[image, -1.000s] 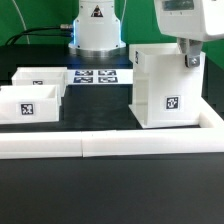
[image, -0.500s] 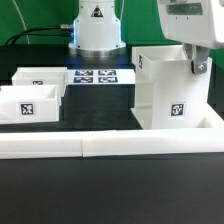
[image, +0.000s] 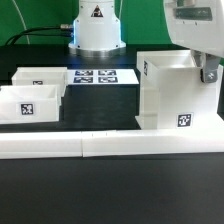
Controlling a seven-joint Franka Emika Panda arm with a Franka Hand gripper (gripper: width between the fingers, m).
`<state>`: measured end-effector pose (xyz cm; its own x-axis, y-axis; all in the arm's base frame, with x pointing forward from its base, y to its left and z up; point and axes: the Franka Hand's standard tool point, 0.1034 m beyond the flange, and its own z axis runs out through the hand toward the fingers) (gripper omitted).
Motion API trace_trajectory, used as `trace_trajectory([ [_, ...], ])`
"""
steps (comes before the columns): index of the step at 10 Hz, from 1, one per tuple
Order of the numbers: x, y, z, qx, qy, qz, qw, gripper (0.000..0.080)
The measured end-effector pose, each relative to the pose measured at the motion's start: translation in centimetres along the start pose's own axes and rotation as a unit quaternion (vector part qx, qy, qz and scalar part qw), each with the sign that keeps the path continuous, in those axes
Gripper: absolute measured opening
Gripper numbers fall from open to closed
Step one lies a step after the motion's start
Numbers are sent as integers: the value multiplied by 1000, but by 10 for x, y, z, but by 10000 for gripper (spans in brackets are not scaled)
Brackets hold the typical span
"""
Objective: Assemble drawer
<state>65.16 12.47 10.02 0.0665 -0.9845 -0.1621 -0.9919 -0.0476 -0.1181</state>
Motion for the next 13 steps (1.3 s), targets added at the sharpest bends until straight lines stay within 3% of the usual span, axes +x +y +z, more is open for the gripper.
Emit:
trace_trajectory([
  [6, -5, -1, 1, -5, 0, 2, 1000, 42],
  [8, -6, -1, 1, -5, 0, -1, 1000, 479],
  [9, -6, -1, 1, -4, 0, -2, 1000, 479],
  [10, -7, -1, 1, -4, 0, -3, 1000, 593],
  [11, -7, -1, 1, -4, 0, -4, 1000, 639],
  [13, -7, -1, 0, -4, 0, -18, 1000, 648],
])
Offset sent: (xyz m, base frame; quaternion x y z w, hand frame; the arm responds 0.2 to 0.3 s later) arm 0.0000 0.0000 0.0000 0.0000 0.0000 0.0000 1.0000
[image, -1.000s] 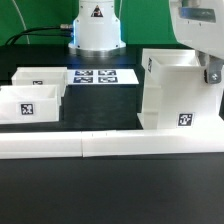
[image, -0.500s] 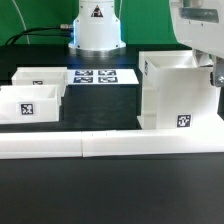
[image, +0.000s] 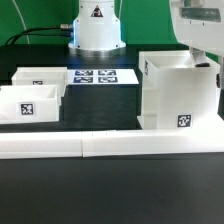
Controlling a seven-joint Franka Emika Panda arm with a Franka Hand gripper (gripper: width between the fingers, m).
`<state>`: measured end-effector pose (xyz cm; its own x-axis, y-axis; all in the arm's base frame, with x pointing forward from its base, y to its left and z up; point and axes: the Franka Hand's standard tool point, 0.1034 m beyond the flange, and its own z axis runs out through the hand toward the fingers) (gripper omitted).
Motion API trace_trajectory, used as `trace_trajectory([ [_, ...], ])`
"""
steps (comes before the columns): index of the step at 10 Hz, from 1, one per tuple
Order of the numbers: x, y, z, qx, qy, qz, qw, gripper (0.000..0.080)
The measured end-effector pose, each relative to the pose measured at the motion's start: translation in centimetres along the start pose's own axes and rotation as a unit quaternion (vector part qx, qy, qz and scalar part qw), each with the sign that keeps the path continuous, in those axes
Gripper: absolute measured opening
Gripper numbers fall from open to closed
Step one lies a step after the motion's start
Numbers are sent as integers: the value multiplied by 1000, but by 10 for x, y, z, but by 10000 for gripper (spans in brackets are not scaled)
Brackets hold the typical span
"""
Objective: Assemble drawer
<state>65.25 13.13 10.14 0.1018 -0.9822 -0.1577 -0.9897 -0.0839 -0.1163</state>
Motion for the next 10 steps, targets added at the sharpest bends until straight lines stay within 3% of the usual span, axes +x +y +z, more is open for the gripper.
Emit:
trace_trajectory([
  [1, 4, 3, -8, -4, -8, -73, 997, 648],
  [3, 11, 9, -32, 4, -18, -119, 993, 649],
  [4, 13, 10, -41, 19, -18, -116, 993, 649],
  [7, 13, 12, -37, 16, -17, -155, 988, 649],
  [9, 23, 30, -42, -26, -31, -330, 943, 649],
  [10, 32, 36, -49, -30, -33, -399, 916, 649],
])
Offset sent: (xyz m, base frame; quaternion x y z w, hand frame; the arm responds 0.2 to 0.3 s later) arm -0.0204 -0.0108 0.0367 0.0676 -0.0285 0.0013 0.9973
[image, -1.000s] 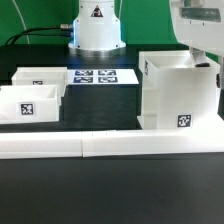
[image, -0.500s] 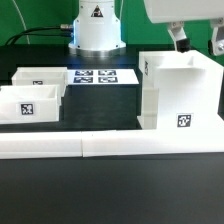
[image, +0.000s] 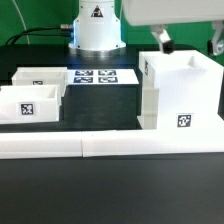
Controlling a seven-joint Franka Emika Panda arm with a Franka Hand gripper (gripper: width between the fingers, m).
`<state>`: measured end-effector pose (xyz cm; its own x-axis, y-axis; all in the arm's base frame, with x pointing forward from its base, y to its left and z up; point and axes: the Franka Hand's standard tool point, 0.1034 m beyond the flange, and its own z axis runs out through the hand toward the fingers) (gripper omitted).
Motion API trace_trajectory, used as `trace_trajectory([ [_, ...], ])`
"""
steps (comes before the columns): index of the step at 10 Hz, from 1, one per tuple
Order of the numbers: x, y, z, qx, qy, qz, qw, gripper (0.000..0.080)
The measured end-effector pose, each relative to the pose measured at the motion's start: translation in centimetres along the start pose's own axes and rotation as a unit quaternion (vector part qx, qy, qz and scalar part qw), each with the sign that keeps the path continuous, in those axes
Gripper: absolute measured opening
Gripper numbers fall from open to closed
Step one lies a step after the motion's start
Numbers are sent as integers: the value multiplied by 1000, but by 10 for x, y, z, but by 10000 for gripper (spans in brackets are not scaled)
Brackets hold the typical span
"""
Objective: Assemble drawer
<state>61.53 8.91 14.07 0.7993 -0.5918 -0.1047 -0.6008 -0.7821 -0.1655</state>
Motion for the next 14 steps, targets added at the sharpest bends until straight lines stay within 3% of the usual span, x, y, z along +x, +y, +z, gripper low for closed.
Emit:
trace_trajectory([
  [2, 7, 26, -7, 3, 18, -99, 995, 649],
  [4, 5, 22, -4, 1, 15, -150, 989, 649],
  [5, 6, 29, -4, -5, 13, -203, 979, 649],
  [6, 6, 56, -4, -39, 0, -271, 962, 649],
  [7, 10, 79, -8, -50, -2, -296, 954, 649],
  [9, 29, 130, -13, -58, 3, -301, 952, 649],
  [10, 34, 145, -9, -61, 5, -300, 952, 649],
  [11, 36, 153, -6, -62, 2, -298, 952, 649],
  [14, 35, 150, -6, -62, 3, -300, 952, 649],
])
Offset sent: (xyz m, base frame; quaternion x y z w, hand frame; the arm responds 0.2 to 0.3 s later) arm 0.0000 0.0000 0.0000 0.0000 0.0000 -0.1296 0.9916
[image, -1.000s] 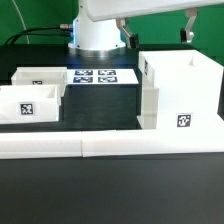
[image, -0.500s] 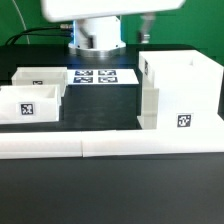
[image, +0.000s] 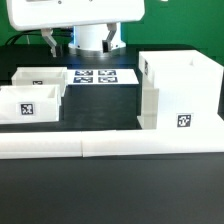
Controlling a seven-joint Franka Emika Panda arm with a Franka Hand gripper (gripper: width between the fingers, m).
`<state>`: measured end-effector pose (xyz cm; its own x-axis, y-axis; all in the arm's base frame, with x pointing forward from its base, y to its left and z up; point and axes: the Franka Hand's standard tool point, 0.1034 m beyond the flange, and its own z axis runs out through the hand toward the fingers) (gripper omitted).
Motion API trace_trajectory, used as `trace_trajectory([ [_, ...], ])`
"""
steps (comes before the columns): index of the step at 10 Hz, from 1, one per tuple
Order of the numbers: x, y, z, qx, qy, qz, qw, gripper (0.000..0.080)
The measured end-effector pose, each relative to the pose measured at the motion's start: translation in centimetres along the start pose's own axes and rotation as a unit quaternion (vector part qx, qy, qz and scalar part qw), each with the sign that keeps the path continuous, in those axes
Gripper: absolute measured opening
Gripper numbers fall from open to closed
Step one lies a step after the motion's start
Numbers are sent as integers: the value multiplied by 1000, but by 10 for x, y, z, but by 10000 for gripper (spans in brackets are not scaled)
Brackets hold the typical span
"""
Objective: Assemble drawer
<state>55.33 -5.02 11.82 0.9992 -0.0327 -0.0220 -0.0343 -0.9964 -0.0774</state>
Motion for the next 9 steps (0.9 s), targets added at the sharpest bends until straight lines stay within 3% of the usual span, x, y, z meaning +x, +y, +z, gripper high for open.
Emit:
trace_trajectory([
  [2, -3, 4, 2, 0, 0, -25, 1000, 649],
  [5, -35, 35, 29, -1, 0, -64, 998, 649],
  [9, -48, 50, 59, -12, -2, -58, 998, 649],
])
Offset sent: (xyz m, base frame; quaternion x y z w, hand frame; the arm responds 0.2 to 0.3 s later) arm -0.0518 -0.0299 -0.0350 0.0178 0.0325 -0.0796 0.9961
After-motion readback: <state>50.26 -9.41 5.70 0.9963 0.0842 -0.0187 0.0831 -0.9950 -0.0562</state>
